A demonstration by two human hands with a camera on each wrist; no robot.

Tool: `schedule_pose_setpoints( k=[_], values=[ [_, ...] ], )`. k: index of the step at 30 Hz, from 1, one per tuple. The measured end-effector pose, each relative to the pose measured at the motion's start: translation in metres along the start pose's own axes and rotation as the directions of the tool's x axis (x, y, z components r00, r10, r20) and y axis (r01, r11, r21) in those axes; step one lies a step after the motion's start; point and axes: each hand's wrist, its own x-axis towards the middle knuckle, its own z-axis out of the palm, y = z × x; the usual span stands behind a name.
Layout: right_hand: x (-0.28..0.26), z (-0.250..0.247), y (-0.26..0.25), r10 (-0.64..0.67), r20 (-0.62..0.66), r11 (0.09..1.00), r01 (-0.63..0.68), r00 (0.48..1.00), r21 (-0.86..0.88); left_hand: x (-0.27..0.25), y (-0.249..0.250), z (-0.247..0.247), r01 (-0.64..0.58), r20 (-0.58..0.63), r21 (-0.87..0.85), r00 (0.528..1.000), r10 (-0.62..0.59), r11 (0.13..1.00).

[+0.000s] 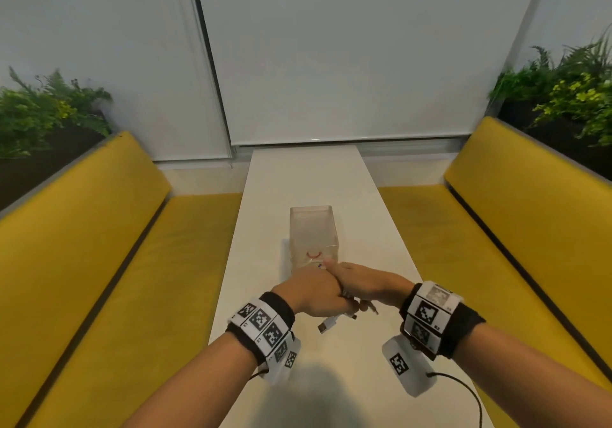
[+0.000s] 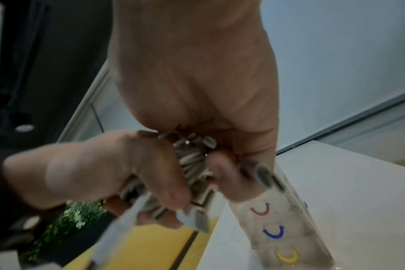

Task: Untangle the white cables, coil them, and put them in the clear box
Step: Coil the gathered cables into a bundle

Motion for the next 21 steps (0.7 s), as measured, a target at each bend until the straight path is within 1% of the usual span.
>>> schedule_pose_setpoints(
  k=[2,3,5,6,8,9,10,13,14,15,17,18,19,20,21],
  values=[
    [-0.002,-0.002,0.004,-0.005,-0.027,0.997,0.007,1.000,0.076,0.001,-0.003,0.007,-0.028,-0.083,0.062,0.996,0.033,0.998],
    [-0.005,-0.002,0.003,-0.026,-0.059,0.993,0.032,0.998,0.110,0.003,-0.006,0.010,-0.049,-0.140,0.101,0.988,0.063,0.994],
    [-0.008,-0.001,0.001,-0.067,-0.110,0.985,0.083,0.992,0.148,0.006,-0.011,0.016,-0.078,-0.252,0.194,0.959,0.127,0.978],
    [-0.008,-0.001,0.002,-0.086,-0.143,0.982,0.108,0.986,0.155,0.005,-0.013,0.017,-0.090,-0.312,0.233,0.936,0.162,0.968],
    [-0.005,-0.001,0.007,-0.108,-0.226,0.969,0.154,0.968,0.195,0.007,-0.021,0.019,-0.117,-0.433,0.321,0.865,0.255,0.940],
    [-0.003,0.000,0.010,-0.098,-0.273,0.956,0.166,0.957,0.241,0.008,-0.025,0.020,-0.126,-0.482,0.347,0.826,0.292,0.930],
    [-0.002,0.001,0.011,-0.071,-0.320,0.946,0.166,0.945,0.279,0.008,-0.029,0.022,-0.125,-0.516,0.364,0.798,0.311,0.923],
    [0.004,0.004,0.012,-0.007,-0.440,0.930,0.168,0.898,0.327,0.003,-0.037,0.029,-0.042,-0.616,0.430,0.717,0.327,0.902],
    [0.006,0.005,0.011,0.000,-0.472,0.928,0.175,0.882,0.328,0.000,-0.038,0.031,-0.040,-0.636,0.403,0.706,0.311,0.915],
    [0.008,0.006,0.011,-0.003,-0.506,0.931,0.188,0.862,0.314,-0.004,-0.040,0.033,-0.068,-0.655,0.352,0.695,0.297,0.934],
    [0.012,0.005,0.014,-0.020,-0.576,0.959,0.178,0.817,0.220,-0.013,-0.043,0.035,-0.143,-0.696,0.166,0.684,0.219,0.976],
    [0.013,0.003,0.016,-0.025,-0.599,0.970,0.165,0.800,0.181,-0.017,-0.044,0.035,-0.163,-0.728,0.068,0.666,0.160,0.984],
    [0.014,0.001,0.019,-0.025,-0.613,0.975,0.154,0.790,0.158,-0.019,-0.049,0.037,-0.166,-0.759,-0.032,0.646,0.084,0.986],
    [0.014,0.000,0.022,-0.014,-0.613,0.979,0.134,0.790,0.151,-0.018,-0.055,0.040,-0.160,-0.774,-0.153,0.633,-0.017,0.975],
    [0.015,0.000,0.027,0.000,-0.607,0.982,0.115,0.795,0.150,-0.016,-0.064,0.043,-0.151,-0.751,-0.310,0.644,-0.144,0.939]
  ],
)
